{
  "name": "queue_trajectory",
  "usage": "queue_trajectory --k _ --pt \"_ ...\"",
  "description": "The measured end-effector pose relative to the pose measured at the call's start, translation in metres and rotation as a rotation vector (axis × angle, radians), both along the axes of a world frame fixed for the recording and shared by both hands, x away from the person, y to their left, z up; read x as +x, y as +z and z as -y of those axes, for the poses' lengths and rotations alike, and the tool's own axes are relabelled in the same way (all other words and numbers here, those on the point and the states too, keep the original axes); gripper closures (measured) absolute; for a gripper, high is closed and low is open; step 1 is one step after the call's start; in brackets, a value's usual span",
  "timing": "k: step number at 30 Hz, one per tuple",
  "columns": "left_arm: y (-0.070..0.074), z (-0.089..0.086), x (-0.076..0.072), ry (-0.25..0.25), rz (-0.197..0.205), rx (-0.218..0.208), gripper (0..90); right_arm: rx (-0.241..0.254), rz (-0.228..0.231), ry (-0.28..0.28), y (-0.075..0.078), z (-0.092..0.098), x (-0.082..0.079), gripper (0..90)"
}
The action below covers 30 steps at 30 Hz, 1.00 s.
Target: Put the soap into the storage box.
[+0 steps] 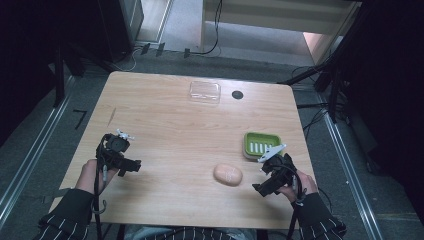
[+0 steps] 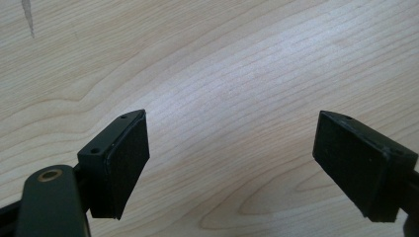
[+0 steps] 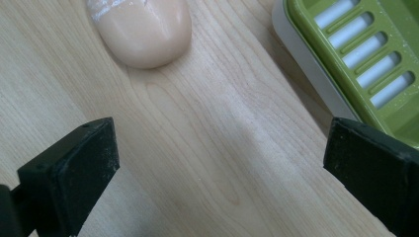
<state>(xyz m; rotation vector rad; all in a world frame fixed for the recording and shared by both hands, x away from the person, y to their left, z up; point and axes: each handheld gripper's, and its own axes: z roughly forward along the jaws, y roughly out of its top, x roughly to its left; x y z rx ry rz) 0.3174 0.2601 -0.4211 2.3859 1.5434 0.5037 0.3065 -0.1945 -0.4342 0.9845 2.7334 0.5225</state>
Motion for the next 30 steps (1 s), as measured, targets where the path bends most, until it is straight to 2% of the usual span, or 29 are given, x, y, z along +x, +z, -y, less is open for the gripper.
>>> queue_trajectory --k 12,20,30 --pt "0.000 -0.002 -0.001 0.000 0.007 -0.008 14.8 -0.016 -0.010 0.005 0.000 -0.003 -0.002 0.8" --pt "0.000 0.000 -0.001 -0.002 0.003 -0.003 14.8 -0.013 0.001 0.005 0.003 -0.003 -0.003 0.8" --pt "0.000 -0.002 -0.002 0.005 0.005 -0.004 14.8 -0.008 0.041 0.028 0.012 -0.013 -0.005 0.8"
